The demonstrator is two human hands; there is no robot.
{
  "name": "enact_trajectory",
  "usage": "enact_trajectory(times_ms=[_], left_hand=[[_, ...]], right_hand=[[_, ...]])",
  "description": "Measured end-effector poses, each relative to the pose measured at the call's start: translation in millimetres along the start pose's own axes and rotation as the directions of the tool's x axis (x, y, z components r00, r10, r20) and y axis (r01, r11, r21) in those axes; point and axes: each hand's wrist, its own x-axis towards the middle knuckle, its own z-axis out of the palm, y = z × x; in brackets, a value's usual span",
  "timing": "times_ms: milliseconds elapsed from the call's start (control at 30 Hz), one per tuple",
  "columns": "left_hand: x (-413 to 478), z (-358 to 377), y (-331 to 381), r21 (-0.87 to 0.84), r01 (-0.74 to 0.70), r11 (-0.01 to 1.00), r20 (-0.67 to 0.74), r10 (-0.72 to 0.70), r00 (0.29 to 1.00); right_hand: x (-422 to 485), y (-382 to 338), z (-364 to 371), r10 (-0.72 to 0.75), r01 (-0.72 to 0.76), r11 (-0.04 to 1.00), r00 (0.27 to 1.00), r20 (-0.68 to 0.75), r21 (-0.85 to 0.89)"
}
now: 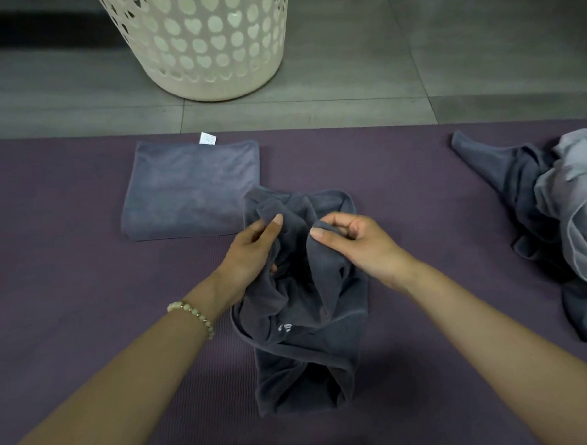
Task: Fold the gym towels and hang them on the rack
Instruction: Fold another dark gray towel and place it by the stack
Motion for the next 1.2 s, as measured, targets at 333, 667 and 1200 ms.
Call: enact_trajectory(times_ms=[333, 667, 1200], left_hand=[[-46.8, 2.8, 27.8, 0.204, -0.304, 0.93, 0.35, 0.221, 0.91], [-76.3, 5.3, 30.5, 0.218, -0.392, 0.894, 0.491, 0.246, 0.836], [-95.4, 12.6, 38.0, 0.262, -0.473, 0.841, 0.499, 0.302, 0.812]], right_hand=[[-42.3, -39.1, -0.8, -0.19, 0.194, 0.957, 0.981, 0.043, -0.217], [-53.9, -36.5, 10.9, -0.259, 0.245, 0.96, 0.96, -0.101, -0.131], [-71.8, -35.6, -2.5, -0.243, 0.224, 0.949, 0.968, -0.062, -0.221]])
